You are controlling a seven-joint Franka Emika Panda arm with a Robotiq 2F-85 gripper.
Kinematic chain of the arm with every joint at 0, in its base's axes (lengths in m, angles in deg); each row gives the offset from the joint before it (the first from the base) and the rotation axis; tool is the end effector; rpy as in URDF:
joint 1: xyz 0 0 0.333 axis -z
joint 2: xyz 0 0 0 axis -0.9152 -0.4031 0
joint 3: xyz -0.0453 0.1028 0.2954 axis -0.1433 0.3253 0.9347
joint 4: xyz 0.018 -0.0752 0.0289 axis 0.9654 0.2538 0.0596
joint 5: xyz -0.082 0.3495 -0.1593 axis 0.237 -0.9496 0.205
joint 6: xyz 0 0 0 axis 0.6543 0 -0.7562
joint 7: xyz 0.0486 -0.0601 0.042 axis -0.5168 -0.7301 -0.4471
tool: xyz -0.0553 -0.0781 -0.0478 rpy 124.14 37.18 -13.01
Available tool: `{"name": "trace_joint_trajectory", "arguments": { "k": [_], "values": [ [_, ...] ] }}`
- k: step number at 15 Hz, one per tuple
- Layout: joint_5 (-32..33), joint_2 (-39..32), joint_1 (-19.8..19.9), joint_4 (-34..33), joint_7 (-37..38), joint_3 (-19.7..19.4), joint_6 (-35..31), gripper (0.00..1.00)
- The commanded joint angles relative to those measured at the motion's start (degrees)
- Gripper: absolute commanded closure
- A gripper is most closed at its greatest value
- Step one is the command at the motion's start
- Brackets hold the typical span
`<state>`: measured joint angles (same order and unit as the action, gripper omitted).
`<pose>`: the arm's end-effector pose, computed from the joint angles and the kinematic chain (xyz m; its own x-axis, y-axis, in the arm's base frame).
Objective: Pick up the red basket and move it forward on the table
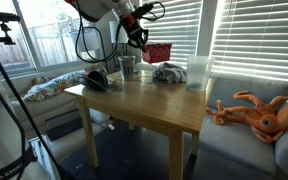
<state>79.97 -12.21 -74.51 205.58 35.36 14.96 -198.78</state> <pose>0.5232 0.1248 0.4994 0.3652 0.9305 -0.0269 0.8093 -0.3031 0.5032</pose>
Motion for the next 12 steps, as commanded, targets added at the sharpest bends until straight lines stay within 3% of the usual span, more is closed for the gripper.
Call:
{"name": "trace_joint_trajectory", "arguments": {
  "k": [1, 6, 12],
  "values": [
    [-3.98, -1.4, -1.18, -1.17, -11.16, -0.47, -6.46, 0.97],
    [-15.43, -3.89, -2.41, -0.92, -29.37, -0.58, -13.46, 0.97],
    [-26.11, -5.8, -1.65, -0.8, -43.81, -0.09, -12.6, 0.97]
  ]
}}
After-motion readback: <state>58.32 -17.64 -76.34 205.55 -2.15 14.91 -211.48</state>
